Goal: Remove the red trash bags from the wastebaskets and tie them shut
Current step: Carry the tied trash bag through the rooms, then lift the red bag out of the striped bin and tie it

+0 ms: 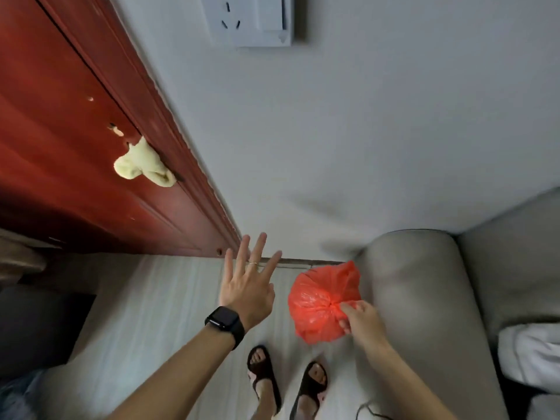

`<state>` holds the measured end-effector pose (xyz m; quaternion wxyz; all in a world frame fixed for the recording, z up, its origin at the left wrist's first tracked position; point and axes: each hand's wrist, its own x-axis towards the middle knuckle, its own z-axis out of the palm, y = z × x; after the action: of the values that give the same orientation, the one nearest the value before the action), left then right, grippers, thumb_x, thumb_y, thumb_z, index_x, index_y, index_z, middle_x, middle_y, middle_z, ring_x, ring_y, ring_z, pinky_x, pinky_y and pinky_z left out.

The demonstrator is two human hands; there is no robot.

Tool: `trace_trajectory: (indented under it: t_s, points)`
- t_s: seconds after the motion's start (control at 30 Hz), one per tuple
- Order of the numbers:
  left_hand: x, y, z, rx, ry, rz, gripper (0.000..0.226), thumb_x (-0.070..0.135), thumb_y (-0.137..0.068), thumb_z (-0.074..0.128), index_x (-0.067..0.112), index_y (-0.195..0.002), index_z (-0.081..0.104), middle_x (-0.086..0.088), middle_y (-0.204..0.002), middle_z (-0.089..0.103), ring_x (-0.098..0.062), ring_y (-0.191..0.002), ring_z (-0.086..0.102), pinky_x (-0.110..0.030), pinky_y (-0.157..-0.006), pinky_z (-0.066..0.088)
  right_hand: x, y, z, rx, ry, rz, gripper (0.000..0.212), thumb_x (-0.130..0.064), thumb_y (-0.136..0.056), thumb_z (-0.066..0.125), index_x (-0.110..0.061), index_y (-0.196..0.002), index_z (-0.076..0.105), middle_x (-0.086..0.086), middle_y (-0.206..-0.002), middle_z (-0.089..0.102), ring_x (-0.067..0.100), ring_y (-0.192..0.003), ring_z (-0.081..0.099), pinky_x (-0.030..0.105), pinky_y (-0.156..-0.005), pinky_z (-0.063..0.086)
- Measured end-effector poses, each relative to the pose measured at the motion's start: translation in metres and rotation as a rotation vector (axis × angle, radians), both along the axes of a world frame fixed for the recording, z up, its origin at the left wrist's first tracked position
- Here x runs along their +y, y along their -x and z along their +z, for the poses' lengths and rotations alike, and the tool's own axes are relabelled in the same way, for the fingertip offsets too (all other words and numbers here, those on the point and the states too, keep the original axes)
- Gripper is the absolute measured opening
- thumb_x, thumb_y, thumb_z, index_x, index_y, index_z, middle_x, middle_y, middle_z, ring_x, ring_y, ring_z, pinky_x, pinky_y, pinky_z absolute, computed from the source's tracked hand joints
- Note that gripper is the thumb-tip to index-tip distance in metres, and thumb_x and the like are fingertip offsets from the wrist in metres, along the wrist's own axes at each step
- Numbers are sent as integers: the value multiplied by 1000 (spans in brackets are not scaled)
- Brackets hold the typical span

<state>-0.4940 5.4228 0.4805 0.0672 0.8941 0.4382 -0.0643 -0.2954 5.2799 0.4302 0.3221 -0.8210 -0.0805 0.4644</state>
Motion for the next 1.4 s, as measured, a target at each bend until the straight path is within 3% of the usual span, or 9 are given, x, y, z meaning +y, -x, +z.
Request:
trace_trajectory:
  t_s: [0.27, 0.37, 0.5, 0.63, 0.7, 0.83, 1.03, 1.2, 1.4]
  points:
    - [104, -62, -136, 18, -251, -266, 91, 21, -78, 62, 31, -156, 15, -5, -165, -5, -35, -151, -3, -62, -116, 5, 68, -71, -218, 131, 29, -176, 36, -41, -60, 68, -7, -71, 70, 10, -74, 74, 34, -84, 69, 58, -95, 51]
    - [123, -77, -177, -15, -311, -236, 95, 20, -77, 63, 27, -156, 12, -4, -165, -6, -35, -151, -4, -61, -116, 7, 104, -68, -209, 229, -12, -384, 16, -7, -86, 60, 5, -76, 64, 13, -77, 60, 25, -78, 56, 55, -108, 40]
    - [126, -86, -216, -27, -352, -200, 96, 17, -77, 62, 21, -157, 9, -1, -165, -9, -32, -151, -5, -59, -118, 5, 124, -80, -242, 220, 29, -398, 37, 5, -84, 55, 32, -107, 48, 10, -77, 49, 24, -76, 45, 64, -109, 32]
    - [126, -89, -241, -53, -391, -176, 96, 13, -74, 59, 15, -157, 10, 1, -163, -19, -31, -151, -9, -56, -119, 2, 120, -89, -294, 175, 64, -421, 21, -18, -61, 65, 1, -71, 66, 13, -77, 60, 31, -80, 58, 60, -102, 46]
    - [126, -89, -245, -65, -392, -174, 98, 10, -73, 59, 14, -157, 9, 2, -162, -21, -30, -150, -11, -55, -120, 0, 112, -83, -302, 208, 97, -382, 20, -19, -67, 68, -5, -81, 65, 11, -80, 61, 29, -85, 62, 50, -104, 49]
    - [125, -82, -239, -35, -343, -174, 100, 7, -72, 57, 12, -156, 3, 5, -163, -15, -24, -151, -8, -55, -120, 1, 105, -58, -272, 277, 195, -253, 14, -12, -90, 61, -2, -100, 63, 11, -90, 61, 23, -83, 57, 44, -100, 48]
    - [108, -59, -205, 153, -56, -151, 92, 19, -82, 50, 25, -156, -3, -3, -162, -22, -27, -150, -15, -56, -119, -3, 114, -49, -202, 23, 224, 217, 37, -23, -86, 55, -21, -51, 44, 1, -59, 52, 23, -62, 48, 36, -66, 40]
    - [88, -45, -118, 178, 133, -60, 79, 24, -89, 41, 31, -155, -2, -4, -165, -6, -28, -151, -5, -52, -119, 8, 141, -17, -54, -160, 59, 596, 29, -29, -98, 48, -12, -111, 67, 3, -116, 69, 23, -110, 62, 31, -91, 44]
    - [59, 3, 20, -16, 198, 135, 64, 33, -89, 41, 35, -151, 24, 1, -150, 43, -20, -141, 33, -42, -114, 26, 141, 14, 117, -425, -231, 791, 20, -35, -95, 52, -27, -102, 69, -11, -111, 70, 11, -107, 62, 29, -93, 47]
